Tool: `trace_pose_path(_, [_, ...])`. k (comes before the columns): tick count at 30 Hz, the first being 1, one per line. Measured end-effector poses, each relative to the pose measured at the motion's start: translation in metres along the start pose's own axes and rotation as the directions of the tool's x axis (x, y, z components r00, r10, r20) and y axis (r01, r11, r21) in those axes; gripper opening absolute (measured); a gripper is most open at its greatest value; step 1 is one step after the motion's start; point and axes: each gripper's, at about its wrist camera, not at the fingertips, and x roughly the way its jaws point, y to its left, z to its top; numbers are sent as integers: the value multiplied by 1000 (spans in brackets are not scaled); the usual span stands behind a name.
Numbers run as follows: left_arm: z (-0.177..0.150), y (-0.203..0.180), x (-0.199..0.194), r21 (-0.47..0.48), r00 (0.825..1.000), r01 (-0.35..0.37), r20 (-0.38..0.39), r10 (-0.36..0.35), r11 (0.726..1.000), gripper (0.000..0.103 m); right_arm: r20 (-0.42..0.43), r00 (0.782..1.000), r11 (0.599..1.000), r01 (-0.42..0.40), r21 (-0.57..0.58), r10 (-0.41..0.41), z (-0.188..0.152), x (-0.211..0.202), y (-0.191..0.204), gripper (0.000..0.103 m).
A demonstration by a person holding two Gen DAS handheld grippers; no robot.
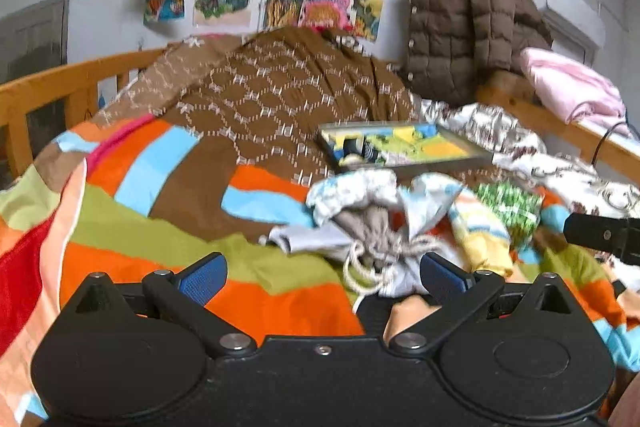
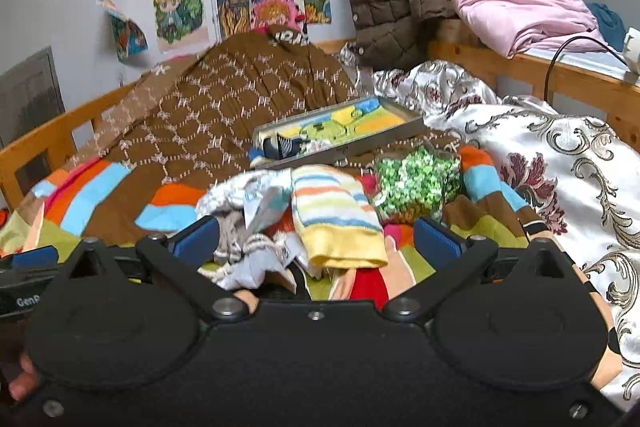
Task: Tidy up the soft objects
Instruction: 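Move both tools back from the tray to the pile of soft items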
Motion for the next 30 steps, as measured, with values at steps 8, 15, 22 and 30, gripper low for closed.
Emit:
trace_pose_path(8, [-7, 5, 11, 0, 997, -39, -70, 39, 999, 102, -89, 996, 999, 19, -50, -23, -5, 17, 13, 103])
trace_pose_path(15, [-4, 7, 10, -6, 996, -58, -63, 58, 998, 102, -125, 992, 998, 20, -62, -28, -7, 26, 15, 103])
trace_pose_path(22, [-1, 8, 13, -3, 994, -87, -70, 87, 996, 102, -187, 982, 998, 12, -62, -23, -9, 45, 15, 103])
trace_pose_path(30, [6, 14, 23, -29, 990, -121, -75, 118, 992, 102, -246, 969, 996, -36, -84, 15, -13, 62, 24, 103])
